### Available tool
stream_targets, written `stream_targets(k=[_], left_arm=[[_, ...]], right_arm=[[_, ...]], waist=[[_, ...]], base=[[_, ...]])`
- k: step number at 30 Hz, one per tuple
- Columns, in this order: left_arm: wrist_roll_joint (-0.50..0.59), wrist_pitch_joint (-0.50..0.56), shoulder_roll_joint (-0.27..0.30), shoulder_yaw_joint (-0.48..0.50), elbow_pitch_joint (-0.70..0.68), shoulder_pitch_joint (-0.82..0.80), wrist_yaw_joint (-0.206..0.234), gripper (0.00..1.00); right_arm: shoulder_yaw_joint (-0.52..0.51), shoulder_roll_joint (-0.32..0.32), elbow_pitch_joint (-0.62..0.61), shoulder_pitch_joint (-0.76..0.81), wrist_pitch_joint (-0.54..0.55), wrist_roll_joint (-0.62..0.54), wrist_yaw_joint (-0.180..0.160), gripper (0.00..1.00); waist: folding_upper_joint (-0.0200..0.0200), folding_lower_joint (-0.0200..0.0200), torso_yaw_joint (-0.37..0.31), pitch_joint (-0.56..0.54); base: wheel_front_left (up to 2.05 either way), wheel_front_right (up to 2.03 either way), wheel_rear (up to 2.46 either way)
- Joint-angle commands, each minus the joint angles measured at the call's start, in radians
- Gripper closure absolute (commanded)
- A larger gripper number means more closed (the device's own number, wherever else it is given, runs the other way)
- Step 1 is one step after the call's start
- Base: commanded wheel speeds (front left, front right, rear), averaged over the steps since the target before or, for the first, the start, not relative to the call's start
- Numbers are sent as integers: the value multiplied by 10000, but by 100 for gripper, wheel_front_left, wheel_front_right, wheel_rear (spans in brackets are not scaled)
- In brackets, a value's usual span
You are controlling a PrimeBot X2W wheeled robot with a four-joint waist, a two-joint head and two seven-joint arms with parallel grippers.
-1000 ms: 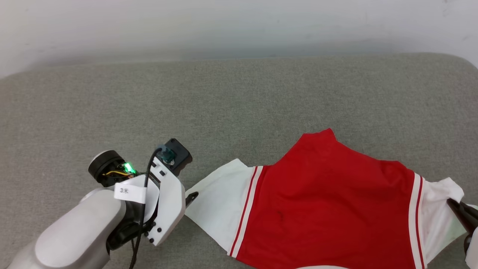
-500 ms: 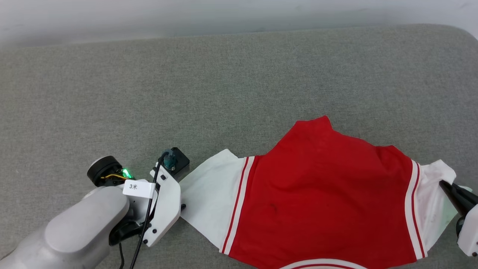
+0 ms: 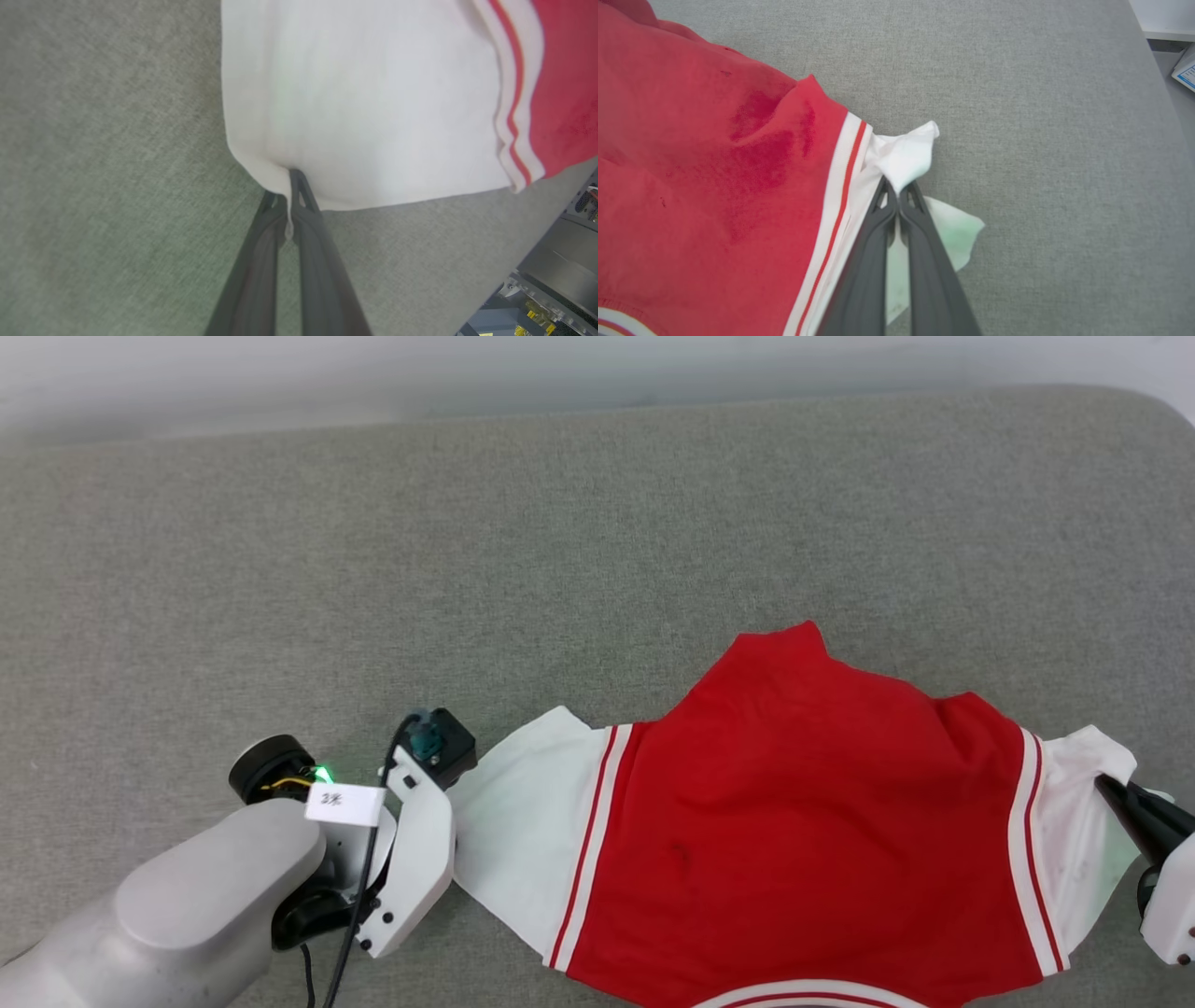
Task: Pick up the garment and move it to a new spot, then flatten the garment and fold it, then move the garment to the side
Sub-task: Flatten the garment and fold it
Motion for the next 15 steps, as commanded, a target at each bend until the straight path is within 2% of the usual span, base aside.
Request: stream_targets(k=[1,8,15], left_arm=[[-147,-312,-76,-180,244,403,-2,100],[-495,-2115,313,230,-344,-33,0,100],[-1178,-3184,774,952,-1634,-97,4,100]], right_arm=[[10,-52,11,-78,-43,42,-8,100],[-155,-171,-132,243,-51,58,-8,100],[-566,-245,-801,347,40,197,-8,100]], waist=[[0,0,50,-167],[0,0,289,-966],[0,0,594,-1663]], base=[[0,0,0],[0,0,0],[0,0,0]])
